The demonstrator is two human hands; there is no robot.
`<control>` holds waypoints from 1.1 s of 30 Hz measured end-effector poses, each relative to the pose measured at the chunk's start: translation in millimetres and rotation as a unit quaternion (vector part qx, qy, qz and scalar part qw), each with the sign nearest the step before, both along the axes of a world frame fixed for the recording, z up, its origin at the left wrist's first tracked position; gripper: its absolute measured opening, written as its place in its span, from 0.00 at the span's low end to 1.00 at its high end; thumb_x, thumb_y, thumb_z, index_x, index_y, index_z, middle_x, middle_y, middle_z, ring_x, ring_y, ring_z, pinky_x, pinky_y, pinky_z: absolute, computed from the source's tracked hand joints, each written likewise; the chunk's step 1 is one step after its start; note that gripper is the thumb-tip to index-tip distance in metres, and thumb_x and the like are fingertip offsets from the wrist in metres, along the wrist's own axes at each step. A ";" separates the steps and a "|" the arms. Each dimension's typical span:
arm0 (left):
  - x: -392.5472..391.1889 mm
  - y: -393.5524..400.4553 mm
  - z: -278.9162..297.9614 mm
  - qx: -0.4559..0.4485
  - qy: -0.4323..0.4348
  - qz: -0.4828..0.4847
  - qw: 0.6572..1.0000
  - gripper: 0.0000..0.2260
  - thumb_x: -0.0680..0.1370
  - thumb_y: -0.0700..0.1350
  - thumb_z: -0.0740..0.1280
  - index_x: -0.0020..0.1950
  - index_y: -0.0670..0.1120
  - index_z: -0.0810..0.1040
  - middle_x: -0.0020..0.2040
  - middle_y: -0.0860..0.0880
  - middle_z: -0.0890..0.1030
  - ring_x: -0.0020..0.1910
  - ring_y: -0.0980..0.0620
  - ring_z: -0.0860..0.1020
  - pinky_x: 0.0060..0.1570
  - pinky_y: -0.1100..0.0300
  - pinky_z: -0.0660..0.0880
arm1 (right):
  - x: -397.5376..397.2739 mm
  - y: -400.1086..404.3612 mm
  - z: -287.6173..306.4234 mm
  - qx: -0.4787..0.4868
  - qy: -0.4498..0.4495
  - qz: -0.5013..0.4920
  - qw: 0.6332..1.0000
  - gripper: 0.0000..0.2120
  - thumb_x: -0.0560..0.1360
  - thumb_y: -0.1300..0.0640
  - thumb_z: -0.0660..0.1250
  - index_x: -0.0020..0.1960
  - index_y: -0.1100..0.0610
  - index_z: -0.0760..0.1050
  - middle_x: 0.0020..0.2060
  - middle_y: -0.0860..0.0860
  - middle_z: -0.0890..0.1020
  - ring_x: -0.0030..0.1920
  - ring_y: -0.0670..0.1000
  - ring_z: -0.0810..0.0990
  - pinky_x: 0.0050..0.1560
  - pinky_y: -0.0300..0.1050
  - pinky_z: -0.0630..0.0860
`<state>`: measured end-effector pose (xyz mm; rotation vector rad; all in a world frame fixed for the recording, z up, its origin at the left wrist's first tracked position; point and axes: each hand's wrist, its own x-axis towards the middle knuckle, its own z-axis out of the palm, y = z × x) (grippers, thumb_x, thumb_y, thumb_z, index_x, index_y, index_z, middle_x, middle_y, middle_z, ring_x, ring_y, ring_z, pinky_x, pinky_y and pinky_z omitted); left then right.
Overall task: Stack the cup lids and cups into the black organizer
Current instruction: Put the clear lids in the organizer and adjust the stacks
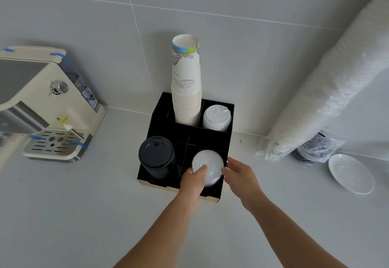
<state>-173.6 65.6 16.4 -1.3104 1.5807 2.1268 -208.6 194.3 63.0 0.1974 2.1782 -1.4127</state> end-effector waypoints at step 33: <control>51.1 -97.9 38.5 -0.078 0.099 0.101 0.987 0.21 0.72 0.62 0.66 0.59 0.52 0.78 0.57 0.41 0.80 0.58 0.44 0.79 0.60 0.52 0.76 | -18.5 -135.2 25.1 0.016 0.062 0.213 0.975 0.20 0.69 0.44 0.66 0.59 0.46 0.80 0.51 0.49 0.86 0.54 0.54 0.84 0.60 0.58 0.79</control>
